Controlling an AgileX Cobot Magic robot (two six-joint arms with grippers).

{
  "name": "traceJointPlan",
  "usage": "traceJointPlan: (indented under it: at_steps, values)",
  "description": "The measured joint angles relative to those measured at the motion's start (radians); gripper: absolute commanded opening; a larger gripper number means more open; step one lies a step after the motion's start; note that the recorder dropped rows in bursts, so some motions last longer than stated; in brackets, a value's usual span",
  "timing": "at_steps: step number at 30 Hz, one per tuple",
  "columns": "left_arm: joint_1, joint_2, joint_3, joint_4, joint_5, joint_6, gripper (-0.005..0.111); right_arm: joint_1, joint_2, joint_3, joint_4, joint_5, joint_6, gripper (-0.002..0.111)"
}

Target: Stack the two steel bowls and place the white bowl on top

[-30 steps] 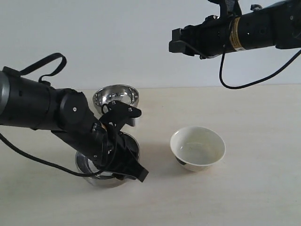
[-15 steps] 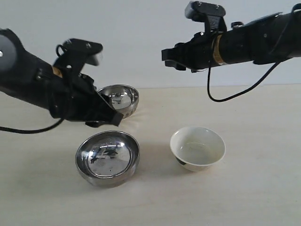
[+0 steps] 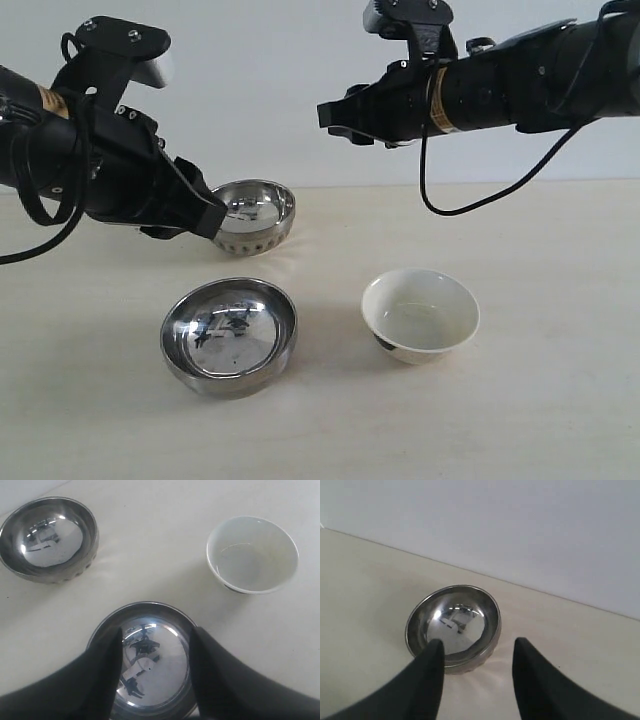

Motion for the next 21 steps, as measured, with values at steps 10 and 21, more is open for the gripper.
traceJointPlan:
  at_steps: [10,21]
  values:
    - [0.0,0.0,0.0,0.0,0.0,0.0,0.041,0.0,-0.005,0.0,0.0,-0.016,0.012,0.039]
    - [0.0,0.0,0.0,0.0,0.0,0.0,0.041,0.021,-0.014,0.02,0.732,0.091,-0.842,0.039]
